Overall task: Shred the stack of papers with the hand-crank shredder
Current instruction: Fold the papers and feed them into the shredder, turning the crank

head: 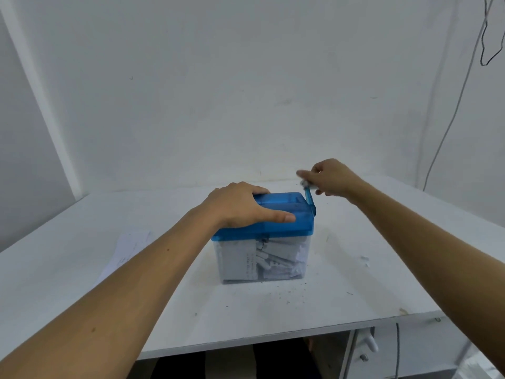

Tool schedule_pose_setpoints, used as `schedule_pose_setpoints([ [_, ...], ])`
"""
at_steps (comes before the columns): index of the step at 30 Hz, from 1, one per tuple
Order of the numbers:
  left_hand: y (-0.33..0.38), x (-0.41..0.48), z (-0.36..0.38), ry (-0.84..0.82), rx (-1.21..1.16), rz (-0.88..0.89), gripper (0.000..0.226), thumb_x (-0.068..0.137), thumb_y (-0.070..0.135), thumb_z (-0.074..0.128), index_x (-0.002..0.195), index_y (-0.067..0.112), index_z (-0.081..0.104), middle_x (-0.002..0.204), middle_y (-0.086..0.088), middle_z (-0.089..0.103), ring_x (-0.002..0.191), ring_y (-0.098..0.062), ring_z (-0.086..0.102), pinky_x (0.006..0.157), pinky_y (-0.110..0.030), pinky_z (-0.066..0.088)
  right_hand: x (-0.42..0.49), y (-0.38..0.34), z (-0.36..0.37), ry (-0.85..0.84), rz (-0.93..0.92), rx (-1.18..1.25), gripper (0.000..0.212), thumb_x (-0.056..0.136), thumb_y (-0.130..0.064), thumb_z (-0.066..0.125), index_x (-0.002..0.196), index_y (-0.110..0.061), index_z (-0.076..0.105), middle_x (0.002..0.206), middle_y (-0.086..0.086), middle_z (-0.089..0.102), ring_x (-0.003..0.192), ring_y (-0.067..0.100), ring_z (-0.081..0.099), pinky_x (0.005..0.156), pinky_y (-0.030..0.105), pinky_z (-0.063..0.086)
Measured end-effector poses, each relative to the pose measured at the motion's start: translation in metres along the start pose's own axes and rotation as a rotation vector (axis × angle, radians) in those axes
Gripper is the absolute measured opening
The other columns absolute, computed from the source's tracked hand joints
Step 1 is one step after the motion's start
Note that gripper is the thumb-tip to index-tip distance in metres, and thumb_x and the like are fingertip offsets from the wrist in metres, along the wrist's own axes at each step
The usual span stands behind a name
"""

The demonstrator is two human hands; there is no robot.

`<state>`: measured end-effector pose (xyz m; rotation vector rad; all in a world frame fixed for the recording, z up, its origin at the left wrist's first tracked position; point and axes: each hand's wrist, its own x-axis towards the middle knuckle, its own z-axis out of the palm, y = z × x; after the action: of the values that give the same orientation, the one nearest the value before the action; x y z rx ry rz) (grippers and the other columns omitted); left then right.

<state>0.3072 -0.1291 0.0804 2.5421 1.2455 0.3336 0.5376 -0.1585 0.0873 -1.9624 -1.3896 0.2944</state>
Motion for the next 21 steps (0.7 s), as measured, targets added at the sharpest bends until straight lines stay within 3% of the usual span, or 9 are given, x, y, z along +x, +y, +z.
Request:
schedule_pose_setpoints([
  [2, 0.001, 0.001, 0.000, 0.000, -0.004, 0.013, 0.092, 0.061, 0.090, 0.061, 0.140, 0.042, 0.052, 0.137, 0.017, 0.056, 0.117, -0.014, 0.055, 0.092, -0.035, 0.045, 0.010, 0.011, 0.017, -0.104, 0.029, -0.213, 0.036, 0.093, -0.044, 0.064, 0.087, -0.008, 0.065, 0.084, 0.003, 0.067, 0.077, 0.017, 0.060, 0.063, 0.028, 0.047],
  [5, 0.001, 0.002, -0.001, -0.004, 0.009, 0.025, 0.087, 0.064, 0.089, 0.059, 0.137, 0.042, 0.053, 0.127, 0.019, 0.056, 0.109, -0.011, 0.054, 0.087, -0.032, 0.043, 0.019, 0.024, 0.041, -0.248, 0.099, -0.348, 0.016, 0.094, -0.023, 0.063, 0.082, -0.013, 0.058, 0.100, 0.008, 0.063, 0.086, 0.019, 0.057, 0.065, 0.025, 0.047],
  [8, -0.001, 0.005, 0.000, -0.032, 0.015, 0.031, 0.086, 0.064, 0.092, 0.056, 0.134, 0.041, 0.055, 0.124, 0.019, 0.059, 0.108, -0.012, 0.057, 0.090, -0.034, 0.047, 0.021, 0.020, 0.039, -0.209, 0.093, -0.204, 0.016, 0.094, -0.023, 0.065, 0.089, -0.008, 0.062, 0.099, 0.009, 0.064, 0.082, 0.016, 0.057, 0.070, 0.027, 0.048],
  [11, -0.003, 0.008, -0.008, -0.087, -0.106, 0.048, 0.088, 0.068, 0.098, 0.039, 0.126, 0.035, 0.062, 0.126, 0.015, 0.060, 0.112, -0.011, 0.055, 0.098, -0.031, 0.045, 0.017, 0.002, 0.027, -0.137, 0.059, 0.048, 0.031, 0.094, -0.035, 0.066, 0.097, -0.005, 0.066, 0.094, 0.005, 0.069, 0.079, 0.014, 0.062, 0.074, 0.030, 0.052],
  [12, -0.005, 0.008, -0.012, -0.073, -0.200, 0.056, 0.076, 0.080, 0.090, 0.036, 0.124, 0.034, 0.061, 0.127, 0.013, 0.057, 0.116, -0.011, 0.053, 0.100, -0.028, 0.041, 0.017, -0.006, 0.024, -0.121, 0.043, 0.095, 0.031, 0.094, -0.036, 0.066, 0.099, -0.005, 0.067, 0.094, 0.004, 0.070, 0.080, 0.013, 0.065, 0.075, 0.030, 0.052],
  [13, -0.009, 0.010, -0.016, -0.011, -0.298, 0.056, 0.065, 0.093, 0.075, 0.037, 0.135, 0.030, 0.058, 0.134, 0.013, 0.055, 0.123, -0.009, 0.051, 0.103, -0.027, 0.037, 0.016, -0.016, 0.021, -0.106, 0.021, 0.120, 0.030, 0.094, -0.035, 0.066, 0.100, -0.006, 0.068, 0.096, 0.004, 0.070, 0.082, 0.014, 0.066, 0.076, 0.030, 0.053],
  [15, -0.022, 0.010, -0.026, 0.226, -0.451, 0.051, 0.042, 0.107, 0.037, 0.042, 0.147, 0.024, 0.050, 0.145, 0.008, 0.053, 0.130, -0.012, 0.054, 0.106, -0.024, 0.040, 0.015, -0.036, 0.018, -0.080, -0.045, 0.098, 0.025, 0.094, -0.033, 0.066, 0.100, -0.009, 0.068, 0.096, 0.004, 0.071, 0.085, 0.015, 0.068, 0.075, 0.030, 0.054],
  [18, -0.049, 0.000, -0.040, 0.460, -0.620, -0.005, 0.054, 0.101, -0.005, 0.042, 0.151, 0.017, 0.043, 0.144, -0.001, 0.055, 0.120, -0.025, 0.064, 0.081, -0.021, 0.053, 0.008, -0.073, 0.022, -0.035, -0.218, -0.103, 0.016, 0.093, -0.033, 0.064, 0.095, -0.016, 0.066, 0.092, -0.002, 0.067, 0.082, 0.011, 0.063, 0.066, 0.025, 0.048],
  [21, -0.082, -0.013, -0.050, 0.535, -0.727, -0.085, 0.064, 0.093, -0.017, 0.030, 0.146, 0.016, 0.046, 0.143, -0.005, 0.055, 0.098, -0.017, 0.072, 0.067, -0.024, 0.054, -0.006, -0.111, 0.034, -0.012, -0.351, -0.234, 0.012, 0.092, -0.033, 0.061, 0.095, -0.022, 0.064, 0.093, -0.007, 0.064, 0.084, 0.012, 0.061, 0.073, 0.029, 0.051],
])
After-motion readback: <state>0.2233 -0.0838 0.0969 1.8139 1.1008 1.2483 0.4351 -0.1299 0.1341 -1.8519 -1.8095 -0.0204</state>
